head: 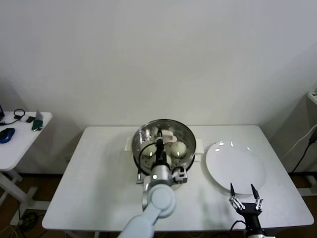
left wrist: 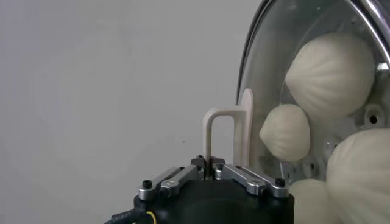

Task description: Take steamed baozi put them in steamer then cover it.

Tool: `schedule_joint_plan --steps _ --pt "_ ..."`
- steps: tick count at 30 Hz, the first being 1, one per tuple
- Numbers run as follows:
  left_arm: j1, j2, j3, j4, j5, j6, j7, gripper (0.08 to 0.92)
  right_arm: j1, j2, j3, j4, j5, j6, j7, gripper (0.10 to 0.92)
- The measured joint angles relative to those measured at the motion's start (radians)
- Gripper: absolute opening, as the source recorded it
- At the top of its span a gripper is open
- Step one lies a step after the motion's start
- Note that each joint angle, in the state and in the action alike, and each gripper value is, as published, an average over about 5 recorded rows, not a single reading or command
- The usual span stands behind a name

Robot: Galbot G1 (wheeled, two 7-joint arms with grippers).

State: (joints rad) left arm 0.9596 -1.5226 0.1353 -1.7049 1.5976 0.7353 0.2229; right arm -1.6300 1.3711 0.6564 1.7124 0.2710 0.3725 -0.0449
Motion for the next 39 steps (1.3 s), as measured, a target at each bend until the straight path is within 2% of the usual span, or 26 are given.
schedule_joint_plan --steps 3,5,16,26,32,39 --pt "0.005 0.002 0.004 -0.006 -0.003 0.001 0.001 0.162 0.001 0.001 0.000 0.000 0.001 -0.001 0.000 0.823" --pt "0.006 0.004 0.008 -0.010 -0.009 0.002 0.002 0.203 0.002 0.002 0.000 0.000 0.001 -0.001 0.000 0.823" --pt "-0.011 0.026 0.040 -0.052 -0.084 0.003 0.010 0.522 0.004 0.004 -0.002 0.000 0.000 -0.013 0.001 0.823" --pt "-0.008 0.079 0.060 -0.148 -0.200 0.002 0.028 0.792 0.015 0.003 -0.004 -0.001 0.001 -0.029 0.001 0.823" --pt "0.016 0.150 0.032 -0.237 -0.337 0.002 -0.011 0.822 0.014 0.001 -0.011 0.009 0.015 -0.035 0.020 0.823" --pt "0.082 0.248 -0.104 -0.336 -0.708 0.002 -0.138 0.823 0.013 -0.007 -0.016 0.039 0.030 -0.064 0.037 0.823"
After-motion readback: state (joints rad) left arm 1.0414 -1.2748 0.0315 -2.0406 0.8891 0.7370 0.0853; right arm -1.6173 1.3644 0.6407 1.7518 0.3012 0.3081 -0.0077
